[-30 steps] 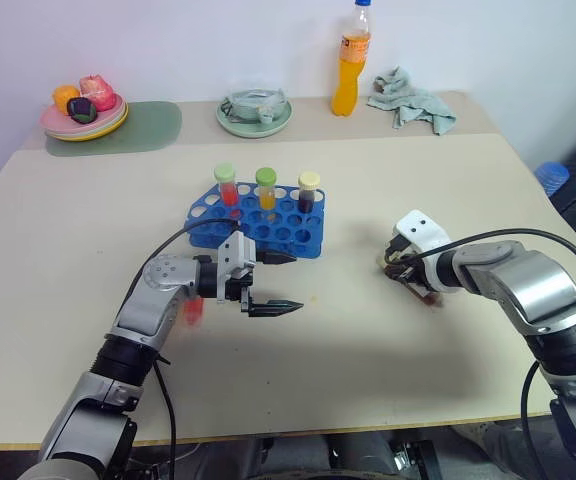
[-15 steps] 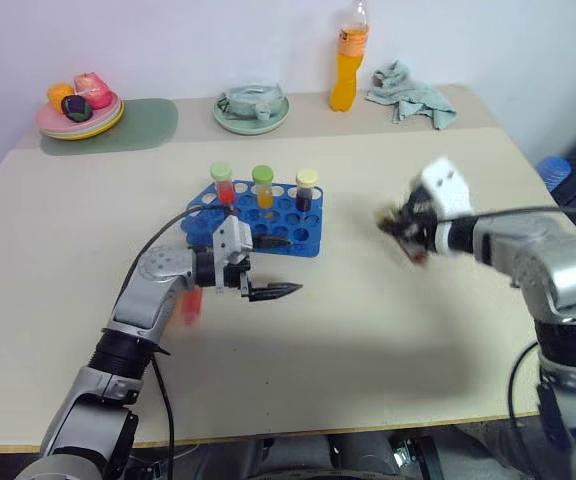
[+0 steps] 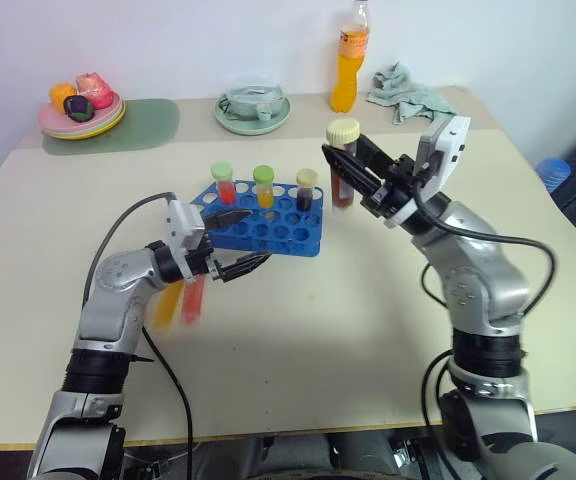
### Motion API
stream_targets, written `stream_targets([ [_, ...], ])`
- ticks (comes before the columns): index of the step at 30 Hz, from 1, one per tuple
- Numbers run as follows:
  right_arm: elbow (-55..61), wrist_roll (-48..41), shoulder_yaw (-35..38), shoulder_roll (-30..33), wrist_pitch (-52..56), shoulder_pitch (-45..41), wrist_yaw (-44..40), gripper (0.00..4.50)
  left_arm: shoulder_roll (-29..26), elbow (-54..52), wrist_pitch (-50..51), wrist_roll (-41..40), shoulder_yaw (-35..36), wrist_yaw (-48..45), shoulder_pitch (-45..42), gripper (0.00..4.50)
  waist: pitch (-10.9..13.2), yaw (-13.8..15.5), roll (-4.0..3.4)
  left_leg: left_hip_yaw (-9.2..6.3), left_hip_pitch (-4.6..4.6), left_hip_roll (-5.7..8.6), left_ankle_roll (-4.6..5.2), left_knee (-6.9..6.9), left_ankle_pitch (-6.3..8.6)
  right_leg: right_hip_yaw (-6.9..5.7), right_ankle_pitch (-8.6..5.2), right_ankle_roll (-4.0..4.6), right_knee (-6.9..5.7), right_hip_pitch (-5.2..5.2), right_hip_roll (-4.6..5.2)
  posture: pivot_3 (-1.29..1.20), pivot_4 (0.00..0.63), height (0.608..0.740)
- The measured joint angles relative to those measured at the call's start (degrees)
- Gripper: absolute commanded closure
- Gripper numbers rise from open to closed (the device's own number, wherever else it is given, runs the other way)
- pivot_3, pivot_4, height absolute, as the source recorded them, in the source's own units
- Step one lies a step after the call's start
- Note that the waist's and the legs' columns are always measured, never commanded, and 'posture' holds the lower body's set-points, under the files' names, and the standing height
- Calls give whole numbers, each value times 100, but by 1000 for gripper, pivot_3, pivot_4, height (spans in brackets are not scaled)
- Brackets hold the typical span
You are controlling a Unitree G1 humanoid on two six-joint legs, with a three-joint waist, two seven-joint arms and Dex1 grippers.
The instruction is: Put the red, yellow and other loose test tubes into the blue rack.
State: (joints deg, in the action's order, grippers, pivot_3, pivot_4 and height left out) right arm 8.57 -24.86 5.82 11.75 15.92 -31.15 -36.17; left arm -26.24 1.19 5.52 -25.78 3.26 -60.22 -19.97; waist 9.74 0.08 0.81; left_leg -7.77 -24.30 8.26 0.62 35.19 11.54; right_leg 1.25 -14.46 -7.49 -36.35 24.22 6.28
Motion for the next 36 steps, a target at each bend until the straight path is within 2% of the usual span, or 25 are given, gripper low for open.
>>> stream_targets([
  [5, -1288, 405, -229, -530, -1707, 272, -255, 3598, -21, -290, 25, -204, 464, 385, 346, 0, 2, -94, -3, 0, -1, -4, -14, -5, -9, 8, 0, 1, -4, -1, -15, 0, 150, 740],
  [11, -1991, 443, -487, -976, -2978, 251, -706, 3598, -121, -729, 99, -248, 705, 717, 729, 0, 4, -118, -8, 0, 5, -18, -14, -7, -6, 14, 3, 8, -4, 13, -34, 0, 150, 740],
  [20, -2980, 435, -886, -1417, -3608, 44, -1253, 3598, -543, -1108, 427, -476, 1029, 955, 940, 0, 6, -113, -12, 0, 21, -28, -13, -14, -4, 16, 9, 20, -6, 12, -44, 0, 150, 740],
  [29, -4364, 378, -633, -1514, -4057, -570, -1490, 3598, -634, -1700, 551, -620, 1208, 1196, 1383, 0, 7, -114, -13, 0, 25, -32, -18, -18, -4, 17, 11, 23, -5, 12, -49, 0, 150, 740],
  [36, -4856, 373, -418, -1490, -4271, -739, -1681, 3598, -655, -1807, 525, -685, 1452, 1256, 1719, 0, 7, -113, -15, 2, 26, -53, -28, -19, -4, 19, 17, 35, -4, 13, -68, 0, 150, 740],
])
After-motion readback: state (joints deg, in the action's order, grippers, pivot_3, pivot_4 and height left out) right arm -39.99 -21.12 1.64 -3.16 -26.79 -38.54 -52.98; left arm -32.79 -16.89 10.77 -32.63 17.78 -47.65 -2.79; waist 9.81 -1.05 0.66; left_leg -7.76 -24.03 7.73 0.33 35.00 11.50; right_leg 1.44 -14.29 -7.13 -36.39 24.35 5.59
